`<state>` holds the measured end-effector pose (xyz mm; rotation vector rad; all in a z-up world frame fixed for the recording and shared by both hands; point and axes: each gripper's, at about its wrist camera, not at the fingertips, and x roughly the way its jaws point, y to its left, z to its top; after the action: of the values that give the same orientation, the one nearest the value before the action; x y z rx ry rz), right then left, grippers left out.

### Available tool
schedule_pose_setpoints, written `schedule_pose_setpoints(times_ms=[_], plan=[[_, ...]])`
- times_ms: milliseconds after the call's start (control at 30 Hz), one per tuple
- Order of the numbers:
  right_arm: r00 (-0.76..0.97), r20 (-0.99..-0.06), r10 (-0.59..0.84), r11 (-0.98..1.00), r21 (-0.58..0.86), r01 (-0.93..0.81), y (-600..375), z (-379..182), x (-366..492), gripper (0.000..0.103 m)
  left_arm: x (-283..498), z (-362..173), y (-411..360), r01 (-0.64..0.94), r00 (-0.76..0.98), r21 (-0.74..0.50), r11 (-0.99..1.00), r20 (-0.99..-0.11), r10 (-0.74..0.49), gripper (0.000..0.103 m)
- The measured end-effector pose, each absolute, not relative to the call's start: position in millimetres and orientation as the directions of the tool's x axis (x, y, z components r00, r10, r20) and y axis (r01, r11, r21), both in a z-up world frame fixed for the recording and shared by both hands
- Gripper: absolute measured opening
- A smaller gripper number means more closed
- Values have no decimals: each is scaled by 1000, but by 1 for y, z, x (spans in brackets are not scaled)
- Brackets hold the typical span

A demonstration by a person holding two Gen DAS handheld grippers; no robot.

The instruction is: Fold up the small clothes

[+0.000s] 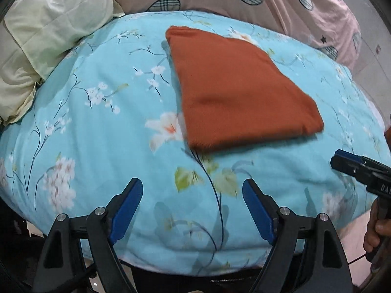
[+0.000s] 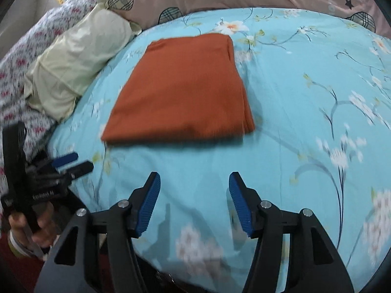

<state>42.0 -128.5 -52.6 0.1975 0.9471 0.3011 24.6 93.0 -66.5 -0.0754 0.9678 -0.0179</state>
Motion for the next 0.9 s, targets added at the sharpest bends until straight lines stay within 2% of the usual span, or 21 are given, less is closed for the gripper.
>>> schedule_pose_setpoints(times_ms=[133,200,467,600,800,900], plan=[[548,-770,328,945,267,-190,-125,-52,29,77,11,-67,85,27,562,-102,994,-821,-99,84],[552,-767,326,945,257,-202,-123,-48,27,81,8,-65,83,40,561,-104,994,-821,-108,84],[575,-758,309,948,194,-254,-116,-19,22,88,-8,-29,82,30,637,8,1000,-771,-13,84],[596,-743,304,947,168,-274,-113,-3,19,98,-13,-8,85,15,671,69,998,-740,41,86],[597,-744,298,948,158,-277,-109,-3,23,100,-10,0,91,-1,685,64,998,-727,47,93],[588,-753,296,949,162,-271,-108,-11,26,100,-6,-7,91,-4,678,68,998,-733,53,93]])
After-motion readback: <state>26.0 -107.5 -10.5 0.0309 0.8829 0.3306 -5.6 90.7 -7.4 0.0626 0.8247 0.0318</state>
